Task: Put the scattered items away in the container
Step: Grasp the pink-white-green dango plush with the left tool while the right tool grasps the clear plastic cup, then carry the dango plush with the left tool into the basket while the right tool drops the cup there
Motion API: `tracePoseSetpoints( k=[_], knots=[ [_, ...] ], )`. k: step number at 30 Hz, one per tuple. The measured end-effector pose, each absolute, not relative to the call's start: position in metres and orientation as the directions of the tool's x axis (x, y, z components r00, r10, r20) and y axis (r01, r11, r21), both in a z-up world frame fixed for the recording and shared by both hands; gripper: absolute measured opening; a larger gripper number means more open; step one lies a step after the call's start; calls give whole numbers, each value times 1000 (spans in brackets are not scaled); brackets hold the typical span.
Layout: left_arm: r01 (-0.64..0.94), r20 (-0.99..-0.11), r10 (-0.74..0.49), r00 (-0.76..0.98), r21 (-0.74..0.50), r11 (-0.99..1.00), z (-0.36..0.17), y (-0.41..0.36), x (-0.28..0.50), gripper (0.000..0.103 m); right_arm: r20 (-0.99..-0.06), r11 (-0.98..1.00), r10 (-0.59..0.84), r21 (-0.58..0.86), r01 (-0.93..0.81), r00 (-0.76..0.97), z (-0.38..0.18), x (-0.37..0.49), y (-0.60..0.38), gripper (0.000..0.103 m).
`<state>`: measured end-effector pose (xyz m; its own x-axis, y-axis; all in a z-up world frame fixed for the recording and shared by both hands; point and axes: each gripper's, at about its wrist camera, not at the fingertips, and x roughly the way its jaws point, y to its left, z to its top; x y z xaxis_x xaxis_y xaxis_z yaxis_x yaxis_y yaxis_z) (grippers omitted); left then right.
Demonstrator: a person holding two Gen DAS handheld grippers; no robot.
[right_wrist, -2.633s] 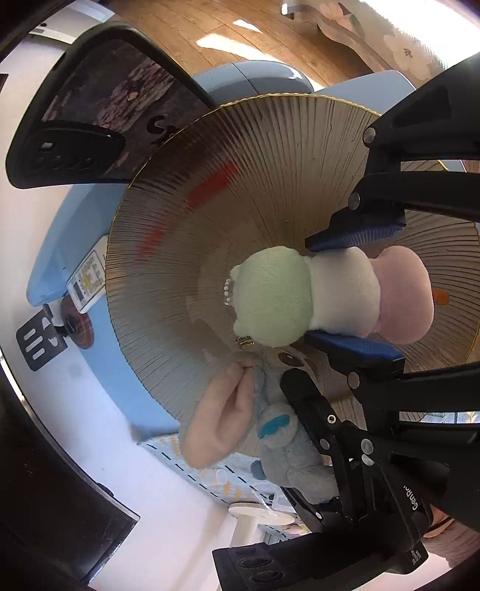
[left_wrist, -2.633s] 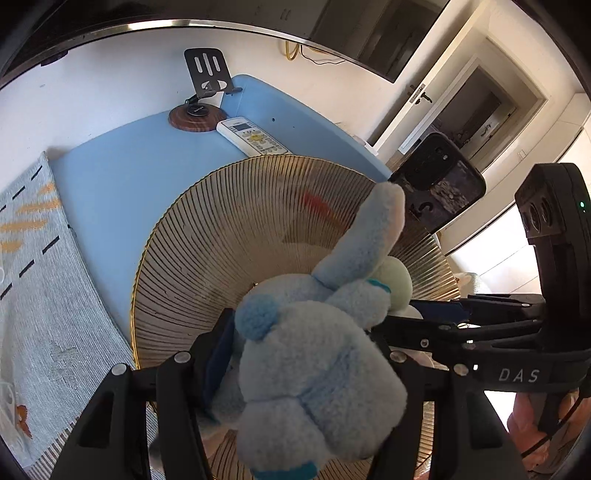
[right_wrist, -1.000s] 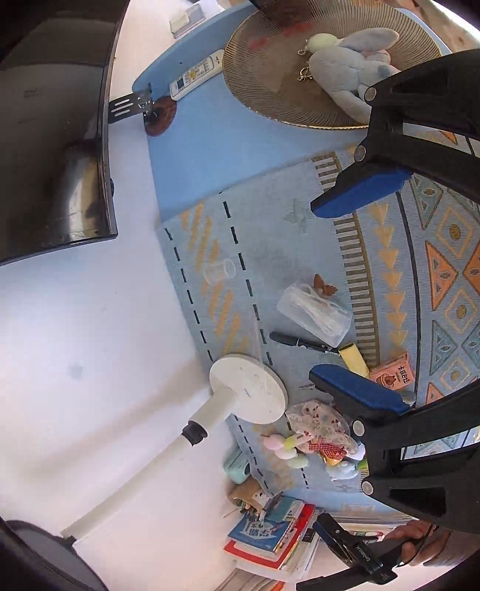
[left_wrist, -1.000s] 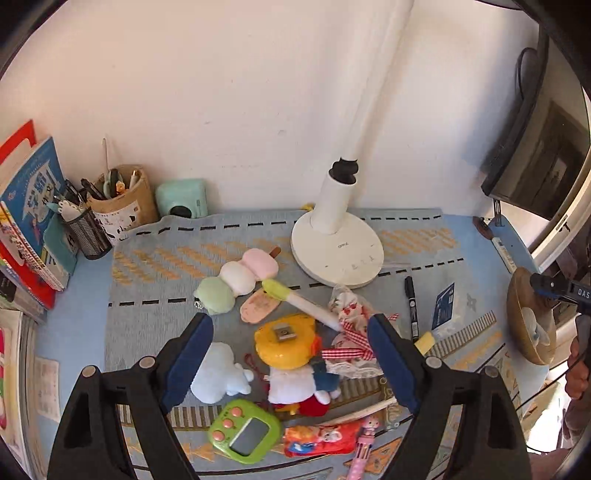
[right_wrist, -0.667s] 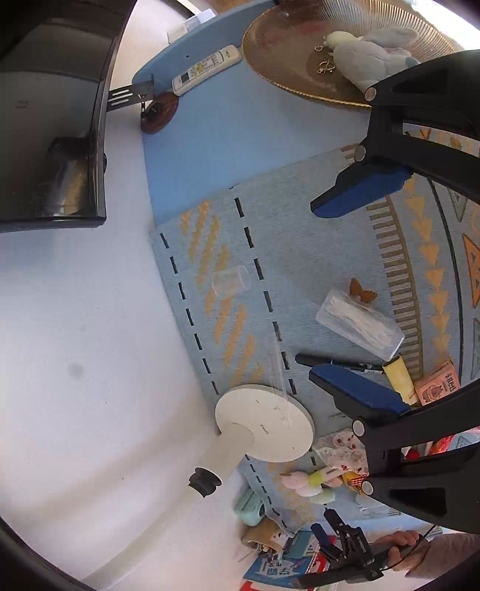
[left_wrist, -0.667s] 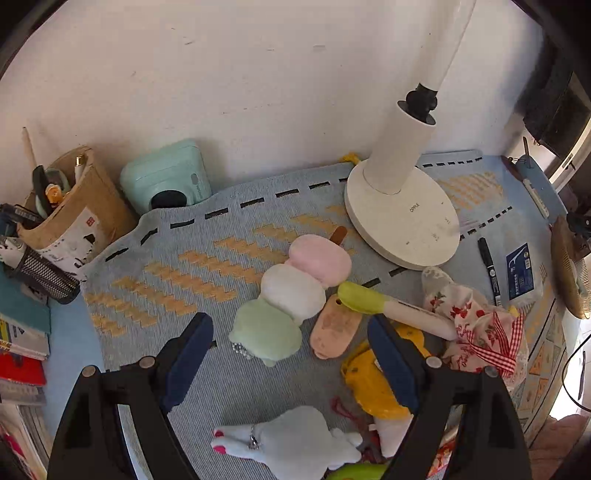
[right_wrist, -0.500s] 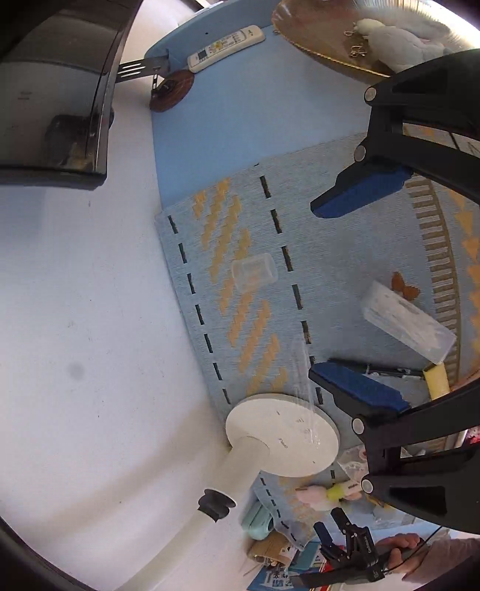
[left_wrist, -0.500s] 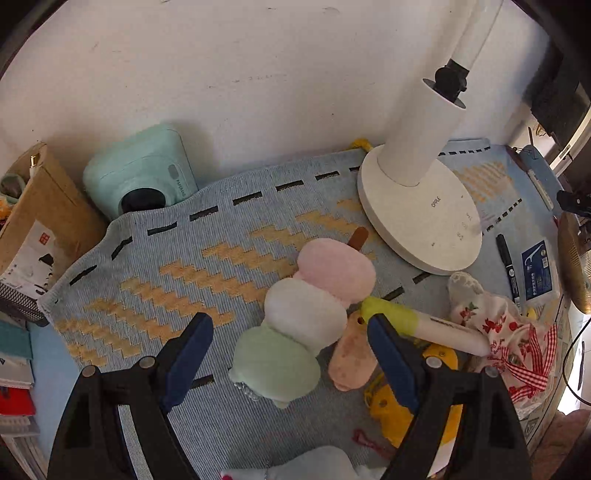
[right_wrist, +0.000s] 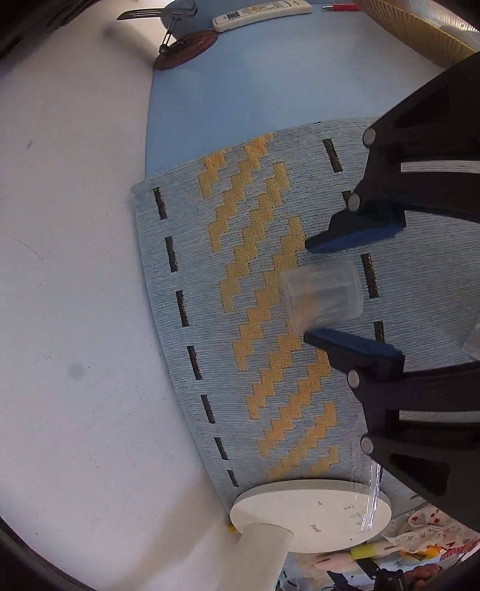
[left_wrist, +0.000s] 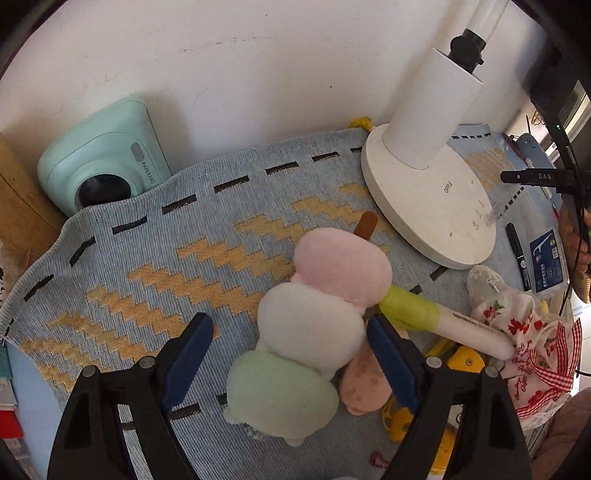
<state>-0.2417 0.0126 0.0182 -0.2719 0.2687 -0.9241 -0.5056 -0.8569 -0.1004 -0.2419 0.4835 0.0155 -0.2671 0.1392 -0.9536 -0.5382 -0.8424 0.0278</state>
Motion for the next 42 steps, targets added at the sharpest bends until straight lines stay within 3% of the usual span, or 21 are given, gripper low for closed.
tracePoseSetpoints(
  k=[4, 6, 7, 8, 13, 25, 30, 42],
  knots=[
    [-518, -921, 262, -289, -79, -851, 20, 20, -238, 83, -949, -845, 144, 30, -534, -282, 16, -237, 478, 33],
    [-533, -911, 284, -299, -87, -841, 23, 25, -233, 67, -950, -836, 133, 45, -547, -282, 18, -232, 476, 33],
    [-540, -910, 286, -300, -85, -837, 25, 29, -230, 49, -951, -832, 122, 58, -552, -284, 19, -228, 475, 33],
    [-542, -913, 272, -304, -69, -838, 26, 33, -227, 46, -951, -827, 112, 71, -557, -289, 22, -224, 474, 33],
    [-509, -904, 280, -322, -84, -857, 43, 31, -212, 46, -936, -822, 99, 114, -558, -337, 43, -199, 459, 33],
    [-436, -800, 361, -478, -140, -889, 152, 15, -179, 46, -887, -797, 40, 250, -550, -461, 108, -115, 432, 33],
    [-489, -776, 364, -515, -84, -869, 173, 79, -152, 46, -884, -786, 25, 271, -555, -467, 118, -66, 429, 33],
    [-751, -724, 622, -299, -224, -622, 189, 288, -77, 46, -883, -734, 74, 265, -625, -463, 141, 50, 461, 33]
  ],
)
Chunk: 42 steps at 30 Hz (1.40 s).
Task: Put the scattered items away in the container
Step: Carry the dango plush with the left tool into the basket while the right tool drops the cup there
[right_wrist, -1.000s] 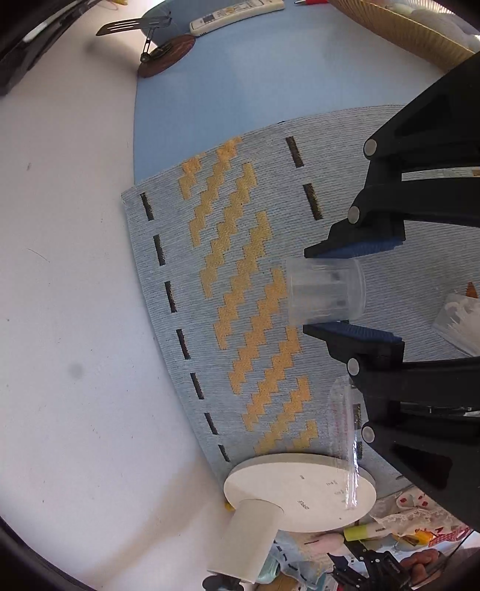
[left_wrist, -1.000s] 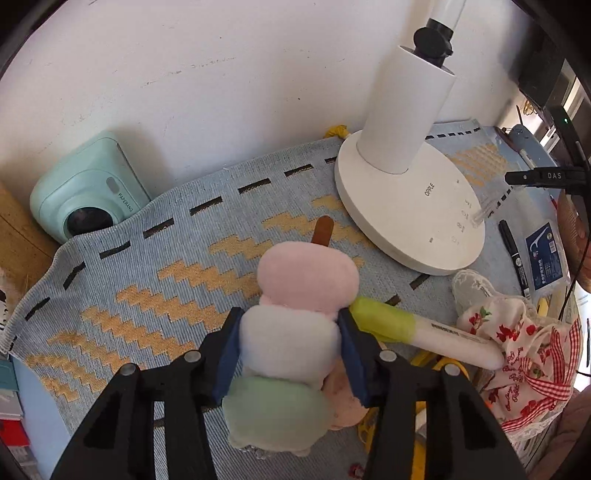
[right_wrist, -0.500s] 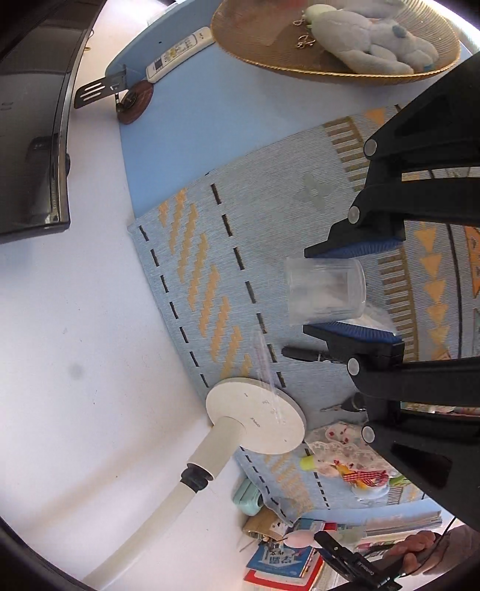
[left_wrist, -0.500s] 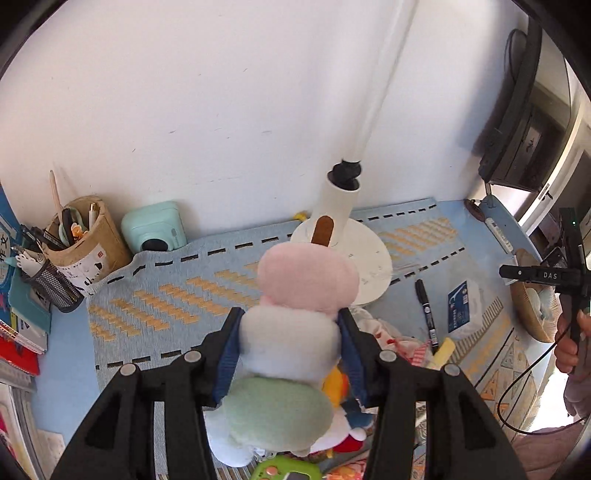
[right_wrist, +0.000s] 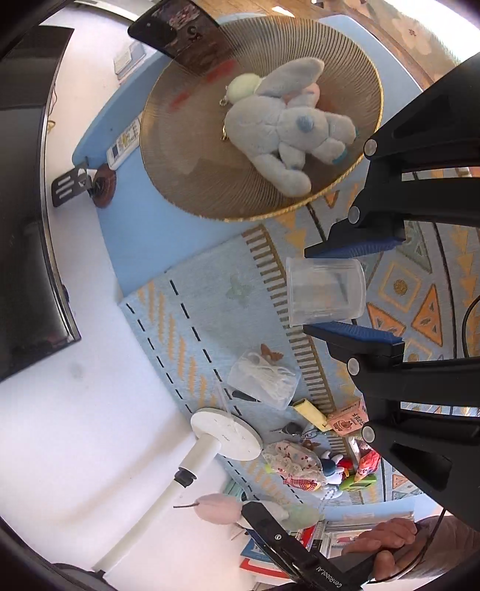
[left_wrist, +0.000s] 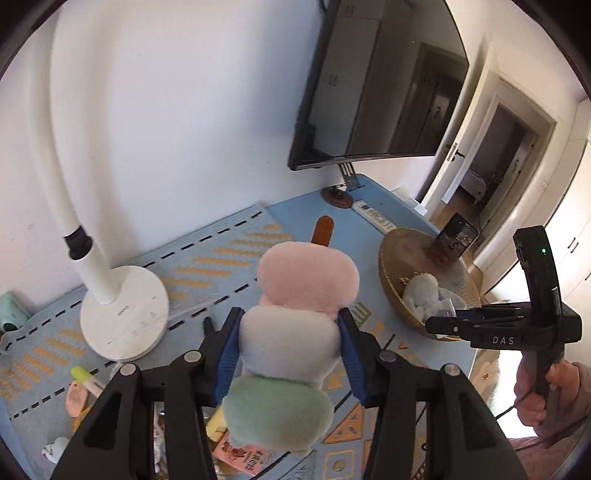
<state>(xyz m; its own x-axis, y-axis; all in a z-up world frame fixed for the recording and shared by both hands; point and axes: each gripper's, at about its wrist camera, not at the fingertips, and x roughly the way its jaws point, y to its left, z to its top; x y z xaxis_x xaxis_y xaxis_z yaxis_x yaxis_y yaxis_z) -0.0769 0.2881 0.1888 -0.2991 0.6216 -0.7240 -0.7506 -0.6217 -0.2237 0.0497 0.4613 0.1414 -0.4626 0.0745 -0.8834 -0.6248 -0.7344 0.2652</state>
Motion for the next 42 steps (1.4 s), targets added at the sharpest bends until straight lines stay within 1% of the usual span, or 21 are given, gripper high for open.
tracePoseSetpoints(
  k=[3, 7, 11, 15, 19, 26, 32, 37, 39, 40, 41, 42],
  knots=[
    [-799, -719, 659, -220, -255, -544, 188, 347, -57, 46, -873, -690, 132, 259, -676, -469, 151, 82, 489, 33],
    [-857, -727, 672, -144, -247, -451, 182, 430, -37, 46, -866, -615, 198, 255, -746, -459, 154, 120, 537, 33],
    [-879, -760, 644, -90, -244, -410, 166, 505, -33, 46, -871, -573, 261, 206, -793, -416, 149, 143, 581, 33],
    [-872, -810, 586, -31, -264, -411, 131, 557, -40, 46, -878, -564, 314, 134, -815, -361, 135, 149, 612, 33],
    [-859, -845, 535, -10, -267, -438, 101, 579, -47, 46, -894, -549, 248, 188, -814, -373, 110, 148, 634, 33],
    [-849, -875, 484, -8, -250, -466, 76, 598, -53, 46, -903, -562, 216, 197, -803, -373, 94, 143, 643, 33],
    [-848, -887, 461, -14, -234, -476, 63, 608, -54, 46, -918, -567, 179, 198, -799, -354, 79, 138, 649, 33],
    [-852, -891, 453, -26, -217, -476, 61, 608, -52, 47, -925, -569, 178, 182, -802, -336, 74, 140, 650, 33],
    [-852, -890, 455, -34, -212, -478, 62, 607, -50, 50, -929, -570, 167, 182, -801, -330, 73, 140, 649, 34],
    [-850, -890, 454, -39, -209, -484, 63, 606, -50, 58, -932, -573, 161, 180, -800, -326, 73, 140, 648, 35],
    [-847, -886, 461, -38, -216, -485, 66, 603, -49, 68, -933, -577, 159, 177, -797, -322, 74, 139, 646, 39],
    [-845, -879, 476, -33, -230, -483, 70, 600, -48, 72, -932, -586, 158, 177, -791, -325, 76, 138, 644, 40]
  ],
)
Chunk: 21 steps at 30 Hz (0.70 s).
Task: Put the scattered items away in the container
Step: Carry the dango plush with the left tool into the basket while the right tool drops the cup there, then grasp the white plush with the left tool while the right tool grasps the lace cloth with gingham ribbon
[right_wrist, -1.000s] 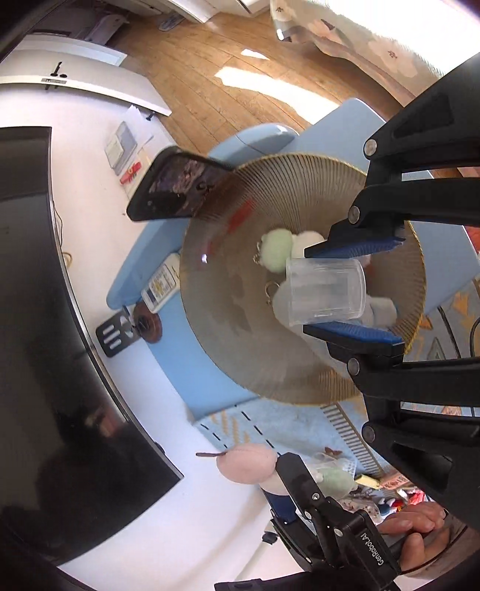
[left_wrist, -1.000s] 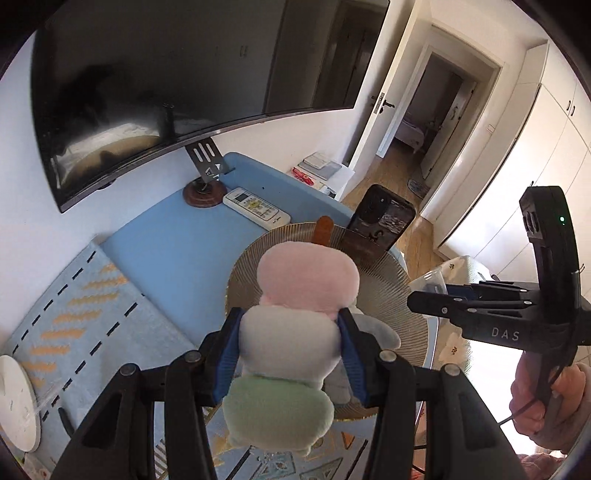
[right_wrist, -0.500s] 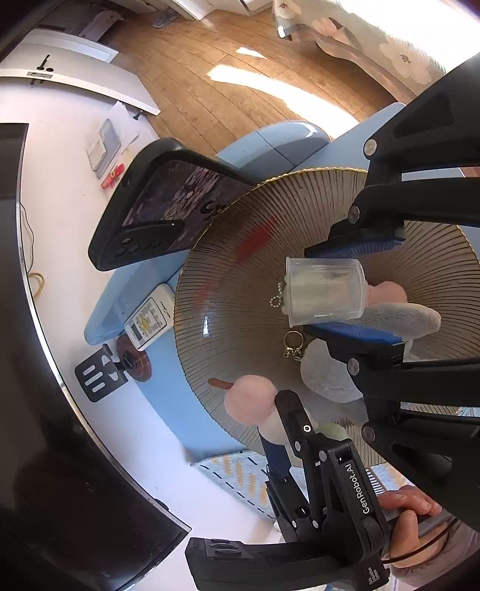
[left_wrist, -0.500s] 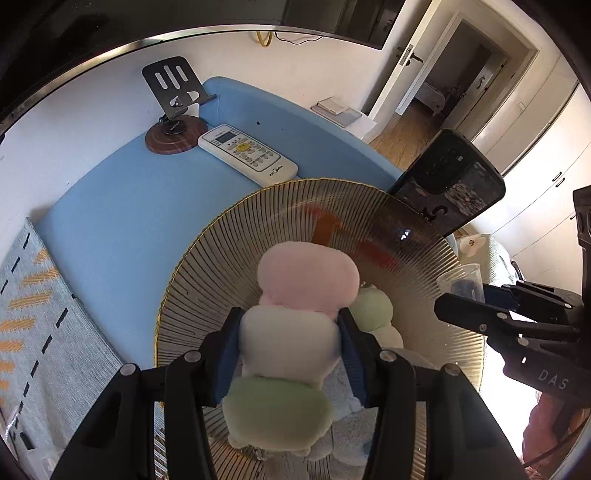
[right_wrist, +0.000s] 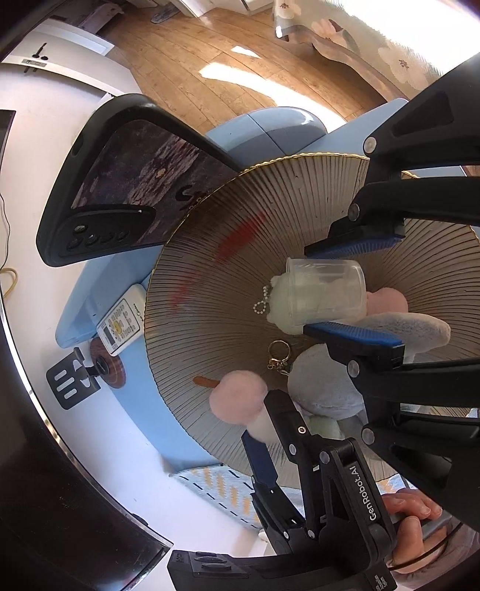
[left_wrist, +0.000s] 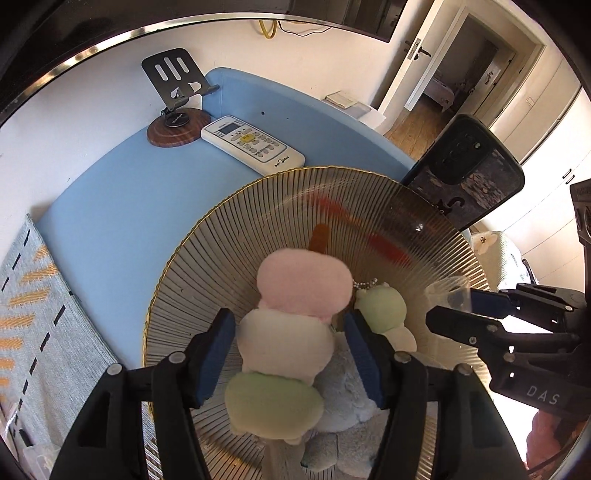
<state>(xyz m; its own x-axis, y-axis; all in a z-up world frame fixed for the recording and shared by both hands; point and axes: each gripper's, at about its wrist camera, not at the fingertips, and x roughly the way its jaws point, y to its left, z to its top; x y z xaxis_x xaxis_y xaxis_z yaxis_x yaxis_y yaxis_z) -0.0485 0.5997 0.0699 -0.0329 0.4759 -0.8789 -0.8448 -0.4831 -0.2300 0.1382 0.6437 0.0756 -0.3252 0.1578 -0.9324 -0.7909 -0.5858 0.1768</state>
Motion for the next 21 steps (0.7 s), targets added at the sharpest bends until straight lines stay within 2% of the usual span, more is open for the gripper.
tracePoseSetpoints(
  k=[1, 6, 12, 15, 21],
  knots=[
    [-842, -873, 487, -29, -241, -483, 74, 596, -47, 76, -928, -597, 161, 179, -782, -335, 79, 138, 640, 41],
    [-818, -836, 545, -59, -272, -507, 109, 551, -33, 76, -896, -629, 207, 185, -755, -392, 111, 144, 615, 52],
    [-703, -781, 577, -238, -272, -657, 151, 426, -17, 79, -844, -690, 210, 230, -686, -494, 152, 130, 566, 70],
    [-578, -773, 541, -331, -287, -764, 159, 344, -20, 79, -826, -730, 175, 256, -633, -535, 161, 101, 535, 78],
    [-260, -789, 357, -499, -257, -931, 159, 169, -34, 79, -847, -811, 41, 282, -512, -531, 153, 28, 461, 79]
  ],
)
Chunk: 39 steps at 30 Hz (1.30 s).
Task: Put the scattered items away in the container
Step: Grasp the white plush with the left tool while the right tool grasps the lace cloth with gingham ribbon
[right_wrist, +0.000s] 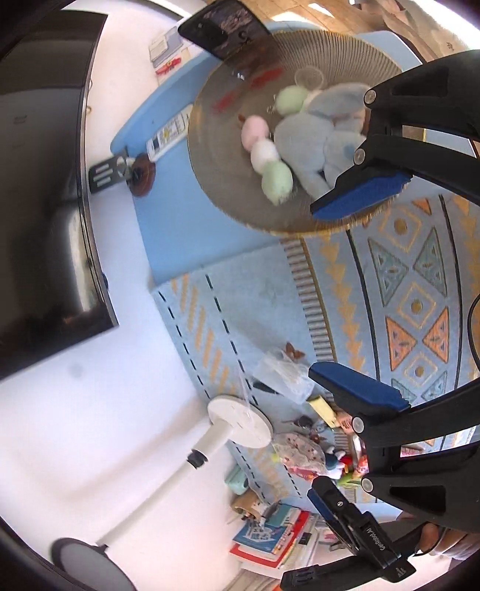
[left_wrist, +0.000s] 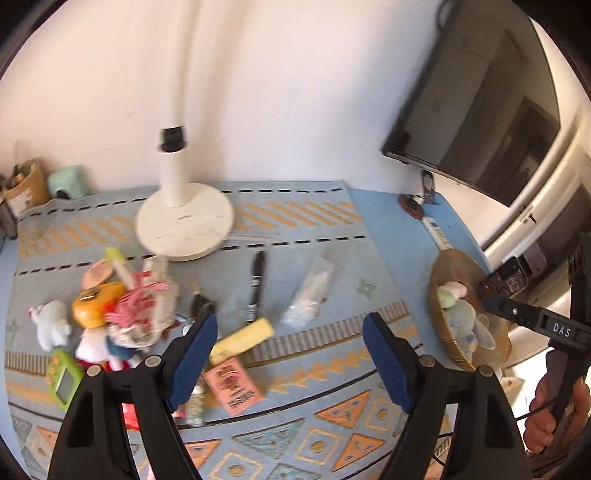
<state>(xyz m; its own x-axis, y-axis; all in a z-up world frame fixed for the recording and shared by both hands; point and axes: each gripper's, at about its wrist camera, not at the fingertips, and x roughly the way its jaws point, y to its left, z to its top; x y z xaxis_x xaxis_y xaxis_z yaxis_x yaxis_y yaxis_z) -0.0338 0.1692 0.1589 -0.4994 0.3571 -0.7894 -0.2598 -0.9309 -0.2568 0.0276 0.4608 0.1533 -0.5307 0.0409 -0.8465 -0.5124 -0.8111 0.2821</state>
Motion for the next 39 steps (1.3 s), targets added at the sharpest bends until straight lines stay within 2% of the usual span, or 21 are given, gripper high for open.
tracePoseSetpoints(
  k=[4, 7, 12, 19, 22, 28, 34, 39],
  knots=[
    [-42, -808, 222, -545, -238, -970, 150, 54, -33, 79, -853, -851, -30, 295, -434, -521, 146, -11, 402, 79],
    [54, -829, 164, -535, -227, -972, 141, -11, -31, 79, -852, -885, -97, 311, -348, -514, 145, -43, 361, 79],
    [97, -857, 192, -478, -269, -958, 119, -67, -38, 79, -857, -864, -318, 438, -248, -406, 131, -117, 310, 79],
    [40, -856, 255, -450, -305, -952, 99, -64, -59, 79, -882, -834, -337, 442, -331, -328, 107, -171, 281, 79],
    [34, -870, 262, -418, -303, -952, 84, -64, -76, 79, -915, -851, -294, 382, -360, -275, 92, -192, 275, 79],
    [93, -819, 405, -406, -478, -874, 55, -81, -96, 79, -919, -835, -306, 385, -393, -250, 69, -216, 270, 79],
    [171, -831, 380, -408, -478, -862, 26, -75, -111, 79, -928, -825, -305, 370, -427, -215, 47, -233, 267, 79],
    [169, -842, 361, -400, -455, -874, 16, -58, -121, 79, -937, -841, -299, 348, -415, -182, 33, -243, 259, 78]
  ],
)
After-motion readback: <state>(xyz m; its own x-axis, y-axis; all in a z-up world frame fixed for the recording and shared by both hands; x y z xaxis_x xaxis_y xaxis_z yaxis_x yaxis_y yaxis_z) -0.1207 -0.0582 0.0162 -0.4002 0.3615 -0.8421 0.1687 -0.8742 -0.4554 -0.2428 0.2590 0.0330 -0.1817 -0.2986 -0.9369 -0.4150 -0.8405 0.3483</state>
